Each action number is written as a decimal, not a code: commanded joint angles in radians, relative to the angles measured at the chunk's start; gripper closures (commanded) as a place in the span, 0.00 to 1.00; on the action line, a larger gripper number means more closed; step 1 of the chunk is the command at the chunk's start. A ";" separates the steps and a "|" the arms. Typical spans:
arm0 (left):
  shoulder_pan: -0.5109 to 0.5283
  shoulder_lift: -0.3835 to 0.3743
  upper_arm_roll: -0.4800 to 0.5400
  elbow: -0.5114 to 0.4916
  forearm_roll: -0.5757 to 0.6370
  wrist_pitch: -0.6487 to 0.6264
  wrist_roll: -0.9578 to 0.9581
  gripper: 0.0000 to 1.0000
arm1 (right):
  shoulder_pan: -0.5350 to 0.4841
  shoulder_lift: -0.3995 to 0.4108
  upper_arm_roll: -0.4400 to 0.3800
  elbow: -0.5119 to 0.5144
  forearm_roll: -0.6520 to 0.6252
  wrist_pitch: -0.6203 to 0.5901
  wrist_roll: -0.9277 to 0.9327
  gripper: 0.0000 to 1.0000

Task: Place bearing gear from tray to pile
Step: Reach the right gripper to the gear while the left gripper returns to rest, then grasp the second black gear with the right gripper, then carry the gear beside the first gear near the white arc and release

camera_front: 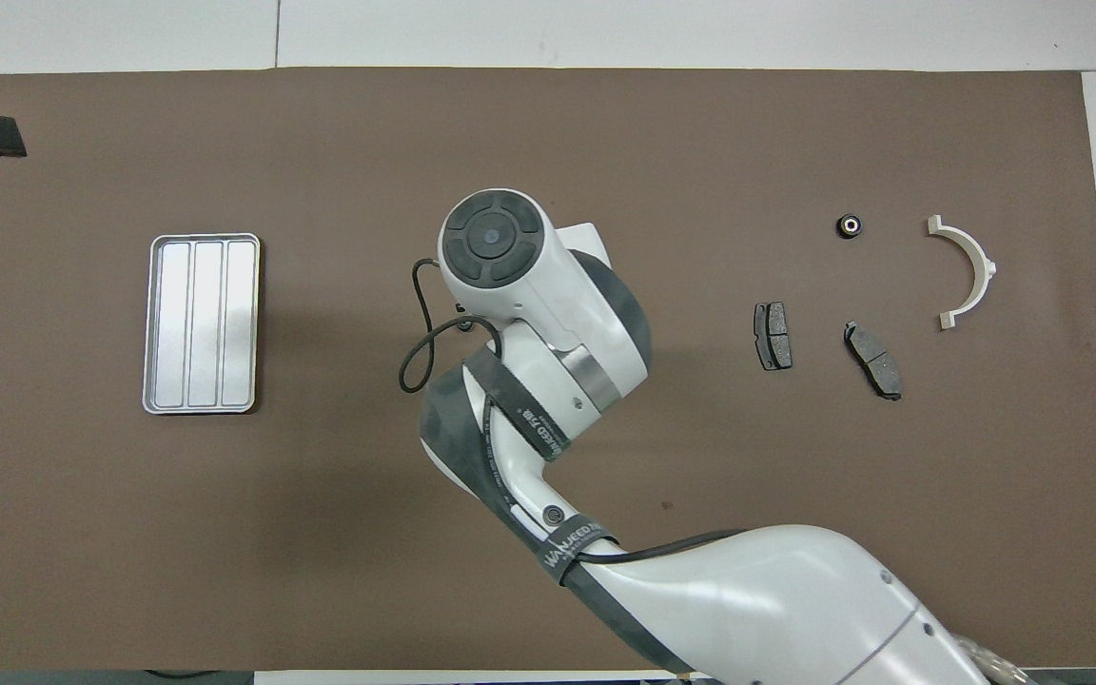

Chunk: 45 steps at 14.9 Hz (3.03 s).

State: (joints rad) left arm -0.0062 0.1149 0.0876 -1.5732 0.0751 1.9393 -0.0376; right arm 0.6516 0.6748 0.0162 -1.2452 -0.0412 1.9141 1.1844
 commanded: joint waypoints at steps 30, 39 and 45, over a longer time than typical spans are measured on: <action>-0.115 -0.152 -0.031 -0.134 -0.018 -0.187 0.053 0.00 | 0.004 0.191 -0.007 0.187 -0.006 -0.002 -0.096 1.00; -0.109 -0.167 -0.020 -0.097 -0.026 -0.200 0.061 0.00 | -0.429 -0.026 -0.001 0.032 -0.006 -0.118 -0.980 1.00; -0.109 -0.173 -0.022 -0.096 -0.028 -0.192 0.055 0.00 | -0.526 -0.086 -0.004 -0.279 -0.026 0.198 -1.077 1.00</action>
State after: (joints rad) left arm -0.1137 -0.0441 0.0670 -1.6619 0.0379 1.7335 0.0200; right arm 0.1368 0.6510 -0.0012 -1.3971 -0.0482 2.0384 0.1196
